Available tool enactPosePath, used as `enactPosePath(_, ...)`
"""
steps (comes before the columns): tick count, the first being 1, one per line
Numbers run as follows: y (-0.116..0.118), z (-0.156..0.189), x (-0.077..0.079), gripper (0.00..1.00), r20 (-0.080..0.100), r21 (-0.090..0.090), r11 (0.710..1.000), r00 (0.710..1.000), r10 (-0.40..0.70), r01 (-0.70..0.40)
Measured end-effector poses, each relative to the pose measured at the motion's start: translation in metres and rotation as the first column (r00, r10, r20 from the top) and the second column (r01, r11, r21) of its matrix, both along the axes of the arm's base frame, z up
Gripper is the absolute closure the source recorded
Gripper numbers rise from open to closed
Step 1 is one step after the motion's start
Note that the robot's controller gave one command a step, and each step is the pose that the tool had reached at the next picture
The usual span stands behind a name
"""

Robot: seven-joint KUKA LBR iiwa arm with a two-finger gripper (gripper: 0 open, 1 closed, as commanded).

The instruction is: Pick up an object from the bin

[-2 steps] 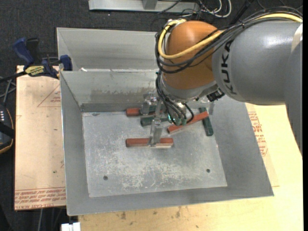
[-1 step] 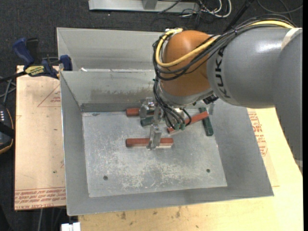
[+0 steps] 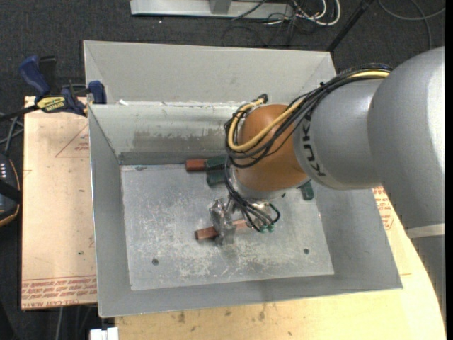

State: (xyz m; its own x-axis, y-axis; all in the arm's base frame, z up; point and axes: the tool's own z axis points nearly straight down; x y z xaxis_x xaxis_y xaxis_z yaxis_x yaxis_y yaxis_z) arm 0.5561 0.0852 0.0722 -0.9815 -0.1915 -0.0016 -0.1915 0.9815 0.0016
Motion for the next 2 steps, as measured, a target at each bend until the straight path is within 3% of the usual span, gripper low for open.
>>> enactPosePath(1,0.000,0.000,0.000,1.00,0.000,0.000,1.000,1.000,0.000,0.000)
enactPosePath(2,-0.029,0.163,0.014,1.00,0.008,0.000,1.000,1.000,-0.030,0.030)
